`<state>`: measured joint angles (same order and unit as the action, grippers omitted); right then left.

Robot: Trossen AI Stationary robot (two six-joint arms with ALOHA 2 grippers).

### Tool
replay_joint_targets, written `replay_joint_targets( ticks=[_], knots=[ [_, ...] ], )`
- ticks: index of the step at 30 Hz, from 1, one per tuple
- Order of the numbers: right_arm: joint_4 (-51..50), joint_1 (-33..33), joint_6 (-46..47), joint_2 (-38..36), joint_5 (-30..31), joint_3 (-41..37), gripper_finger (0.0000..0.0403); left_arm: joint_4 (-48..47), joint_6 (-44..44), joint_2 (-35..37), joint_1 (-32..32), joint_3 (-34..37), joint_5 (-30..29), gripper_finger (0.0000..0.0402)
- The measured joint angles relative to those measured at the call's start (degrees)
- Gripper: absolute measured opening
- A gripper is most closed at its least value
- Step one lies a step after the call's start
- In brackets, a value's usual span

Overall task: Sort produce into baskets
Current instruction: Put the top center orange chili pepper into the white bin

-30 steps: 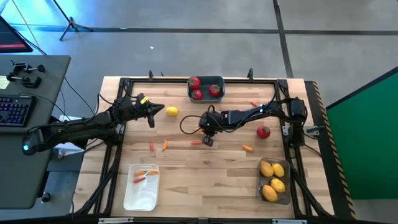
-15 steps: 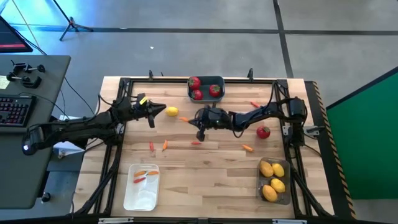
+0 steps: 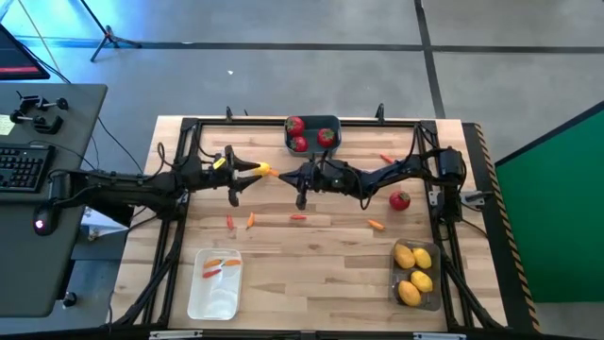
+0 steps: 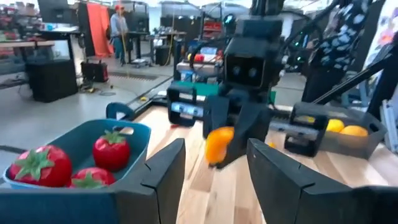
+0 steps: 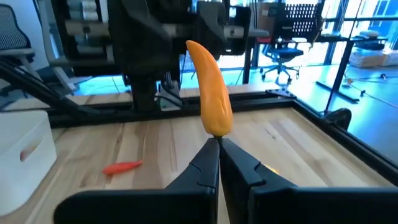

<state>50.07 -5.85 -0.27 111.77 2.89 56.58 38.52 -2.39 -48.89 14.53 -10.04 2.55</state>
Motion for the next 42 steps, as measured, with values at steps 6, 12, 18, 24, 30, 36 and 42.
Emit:
replay_joint_targets(
  ticks=[6,12,18,24,30,36,42],
  knots=[
    [1.5,0.4,-0.1,0.0,-0.5,0.0,0.0,0.9,0.0,-4.7,-1.5,-1.2,-1.5,0.0161],
    [1.5,0.4,0.0,0.0,-1.7,0.0,0.0,5.4,1.6,-9.3,-2.8,-3.1,-1.7,0.0155],
    [1.5,0.5,0.0,0.0,-1.9,0.0,0.0,6.4,3.1,-12.7,-3.9,-4.6,-1.7,0.0127],
    [1.5,0.6,0.0,0.0,-2.0,0.0,0.0,8.2,4.6,-14.0,-4.1,-5.0,-1.6,0.0069],
    [1.5,0.6,0.5,0.0,-2.1,0.0,0.0,8.4,5.5,-14.0,-4.1,-5.0,-1.6,0.001],
    [1.3,0.6,0.3,0.0,-2.1,0.1,0.0001,8.1,5.7,-13.4,-4.0,-5.0,-1.7,0.0007],
    [-3.5,1.0,2.2,-0.1,-1.9,0.1,0.0056,6.8,5.1,-8.8,-3.3,-5.0,0.5,0.0007]
  ],
)
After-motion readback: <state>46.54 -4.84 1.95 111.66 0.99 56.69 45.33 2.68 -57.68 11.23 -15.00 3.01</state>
